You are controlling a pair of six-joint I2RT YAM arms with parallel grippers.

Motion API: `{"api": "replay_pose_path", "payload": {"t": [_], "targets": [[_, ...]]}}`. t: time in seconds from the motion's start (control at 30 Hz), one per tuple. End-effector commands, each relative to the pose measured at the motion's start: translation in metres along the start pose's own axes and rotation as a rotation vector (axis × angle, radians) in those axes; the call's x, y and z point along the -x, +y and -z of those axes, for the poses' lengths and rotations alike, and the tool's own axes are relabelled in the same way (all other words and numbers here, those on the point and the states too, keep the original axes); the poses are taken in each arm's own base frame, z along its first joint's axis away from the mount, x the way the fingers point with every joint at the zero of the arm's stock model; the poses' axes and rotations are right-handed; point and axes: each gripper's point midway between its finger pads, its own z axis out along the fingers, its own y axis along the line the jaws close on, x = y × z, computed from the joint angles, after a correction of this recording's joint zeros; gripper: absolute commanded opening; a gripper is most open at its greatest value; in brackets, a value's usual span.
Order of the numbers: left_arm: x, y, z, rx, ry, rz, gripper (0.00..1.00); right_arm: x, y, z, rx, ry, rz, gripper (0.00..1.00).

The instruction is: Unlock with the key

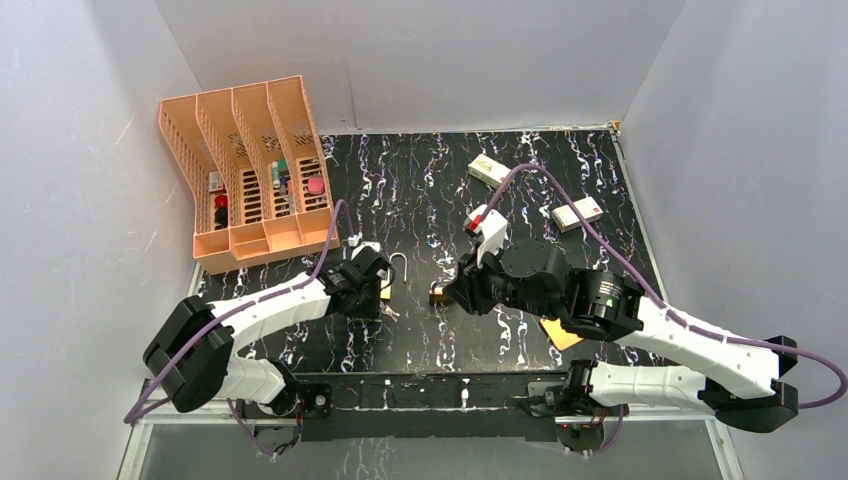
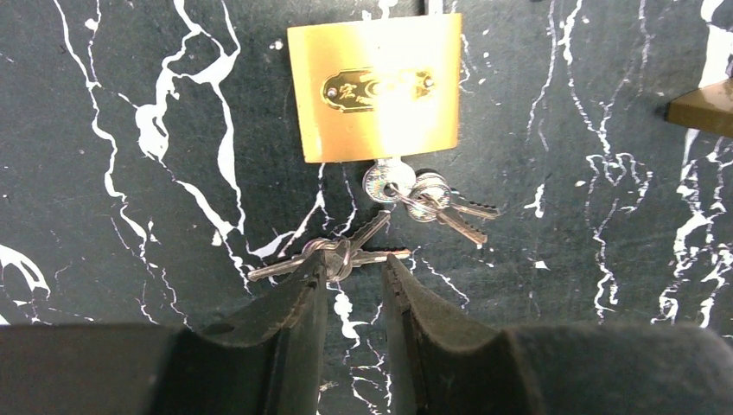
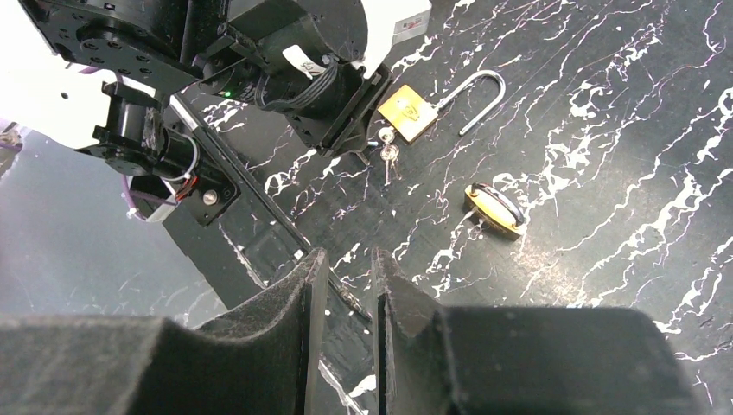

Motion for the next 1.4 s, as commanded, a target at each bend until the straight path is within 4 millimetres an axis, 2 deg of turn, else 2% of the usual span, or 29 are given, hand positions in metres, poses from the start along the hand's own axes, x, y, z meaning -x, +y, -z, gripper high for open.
{"api": "replay_pose_path", "payload": {"t": [0.0,0.17,0.27,0.37,0.43,0.57,0.67,0.77,0.87,0.97,1.03,1.07,1.1,1.2,1.23,1.37], "targets": [[-0.009,0.008,-0.001,0.009,0.023,-0.008,0.25,0.028,0.005,0.013,0.016,-0.086,0.005,0.33],[-0.016,0.014,-0.005,0.029,0.039,-0.013,0.23,0.030,0.007,0.011,0.016,-0.085,0.011,0.33],[-0.022,0.016,-0.009,0.032,0.055,-0.015,0.17,0.032,0.007,0.011,0.016,-0.086,0.015,0.33],[-0.021,0.015,-0.009,0.024,0.045,-0.007,0.07,0.033,0.007,0.011,0.015,-0.089,0.015,0.33],[-0.019,0.015,-0.010,0.024,0.036,-0.008,0.00,0.033,0.007,0.012,0.016,-0.091,0.015,0.33],[-0.010,0.013,-0.007,0.020,0.006,-0.001,0.00,0.034,0.007,0.011,0.015,-0.090,0.015,0.33],[0.006,0.008,0.009,-0.005,-0.058,0.037,0.00,0.035,0.007,0.012,0.015,-0.092,0.014,0.33],[0.037,0.002,0.053,-0.089,-0.206,0.126,0.00,0.036,0.008,0.014,0.020,-0.103,0.010,0.33],[0.070,-0.005,0.112,-0.217,-0.382,0.208,0.00,0.040,0.011,0.016,0.046,-0.134,0.003,0.33],[0.088,-0.012,0.160,-0.344,-0.495,0.238,0.00,0.047,0.018,0.017,0.086,-0.176,0.002,0.34],[0.100,-0.023,0.207,-0.492,-0.582,0.232,0.00,0.057,0.027,0.018,0.133,-0.222,0.007,0.34],[0.111,-0.036,0.260,-0.675,-0.699,0.209,0.00,0.075,0.043,0.024,0.217,-0.301,0.007,0.35],[0.117,-0.043,0.287,-0.771,-0.764,0.201,0.00,0.084,0.050,0.029,0.255,-0.340,0.006,0.37],[0.119,-0.070,0.368,-1.075,-0.868,0.094,0.00,0.111,0.070,0.046,0.363,-0.448,0.024,0.45],[0.118,-0.077,0.388,-1.151,-0.889,0.050,0.00,0.116,0.077,0.050,0.394,-0.463,0.036,0.46],[0.111,-0.094,0.429,-1.335,-0.924,-0.055,0.00,0.137,0.098,0.066,0.499,-0.537,0.076,0.50]]}}
